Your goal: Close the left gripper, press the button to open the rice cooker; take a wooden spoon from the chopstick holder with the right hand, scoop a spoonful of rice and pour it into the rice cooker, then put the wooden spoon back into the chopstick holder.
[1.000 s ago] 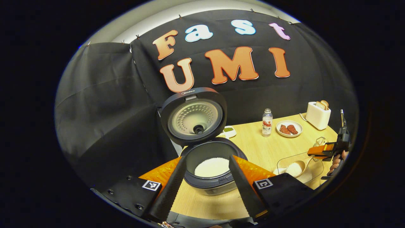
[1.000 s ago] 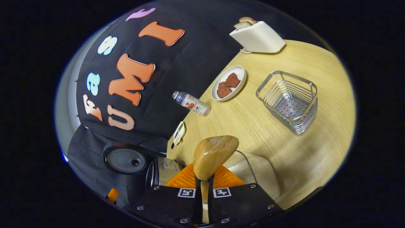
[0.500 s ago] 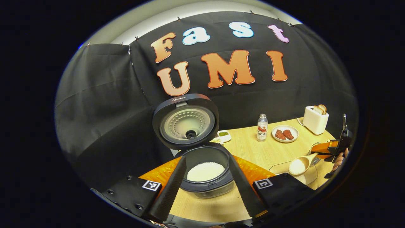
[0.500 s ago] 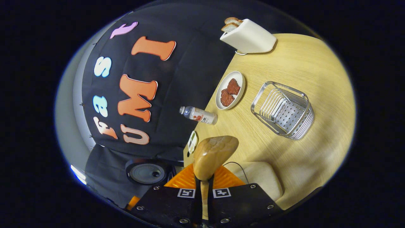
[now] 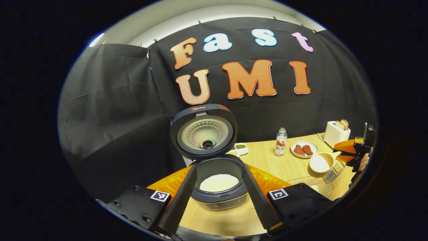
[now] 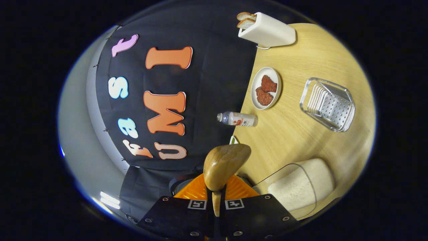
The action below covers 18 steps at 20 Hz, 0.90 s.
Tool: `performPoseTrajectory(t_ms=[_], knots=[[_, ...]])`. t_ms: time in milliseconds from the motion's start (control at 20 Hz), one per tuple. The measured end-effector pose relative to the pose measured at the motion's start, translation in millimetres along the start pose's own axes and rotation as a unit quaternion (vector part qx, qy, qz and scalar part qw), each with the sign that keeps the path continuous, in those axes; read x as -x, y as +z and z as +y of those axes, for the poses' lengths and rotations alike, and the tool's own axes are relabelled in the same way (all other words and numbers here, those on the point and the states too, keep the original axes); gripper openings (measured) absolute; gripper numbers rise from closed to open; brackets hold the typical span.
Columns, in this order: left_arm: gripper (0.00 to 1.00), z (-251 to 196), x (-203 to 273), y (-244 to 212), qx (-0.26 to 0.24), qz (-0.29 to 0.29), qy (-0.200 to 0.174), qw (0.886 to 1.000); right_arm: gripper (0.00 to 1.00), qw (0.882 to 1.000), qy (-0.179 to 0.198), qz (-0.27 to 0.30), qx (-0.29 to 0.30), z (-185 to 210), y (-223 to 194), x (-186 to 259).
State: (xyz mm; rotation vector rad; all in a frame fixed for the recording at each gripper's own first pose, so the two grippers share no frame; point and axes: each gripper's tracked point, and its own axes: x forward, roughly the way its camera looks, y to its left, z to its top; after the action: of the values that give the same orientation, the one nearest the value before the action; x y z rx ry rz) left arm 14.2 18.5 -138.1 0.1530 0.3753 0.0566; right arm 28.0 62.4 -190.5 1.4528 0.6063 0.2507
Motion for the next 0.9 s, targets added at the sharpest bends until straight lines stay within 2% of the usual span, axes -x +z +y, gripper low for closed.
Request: performPoseTrajectory(t_ms=[200, 500, 750, 800, 850, 900], knots=[[0.92, 25.6, 11.1, -3.9, 0.014, -0.004, 0.027, 1.0, 0.06, 0.999, 0.025, 0.032, -0.013, 38.9, -27.4, -18.1], [0.92, 58.7, 26.8, -12.4, 0.031, -0.013, 0.058, 0.998, 0.06, 0.996, 0.038, 0.072, -0.036, 68.0, -62.1, -55.5], [0.92, 75.1, 37.3, -15.4, 0.04, -0.03, 0.065, 0.997, 0.06, 0.994, 0.043, 0.101, -0.027, 90.6, -91.2, -87.4], [0.81, 79.1, 37.9, -14.8, 0.037, -0.035, 0.067, 0.996, 0.06, 0.993, 0.044, 0.106, -0.026, 94.3, -96.4, -93.8], [0.81, 82.4, 38.0, -13.9, 0.034, -0.04, 0.07, 0.996, 0.06, 0.993, 0.044, 0.11, -0.025, 96.8, -102.3, -100.0], [0.92, 86.5, 38.2, -14.1, 0.032, -0.043, 0.073, 0.996, 0.06, 0.992, 0.044, 0.114, -0.024, 98.7, -106.8, -106.7]])
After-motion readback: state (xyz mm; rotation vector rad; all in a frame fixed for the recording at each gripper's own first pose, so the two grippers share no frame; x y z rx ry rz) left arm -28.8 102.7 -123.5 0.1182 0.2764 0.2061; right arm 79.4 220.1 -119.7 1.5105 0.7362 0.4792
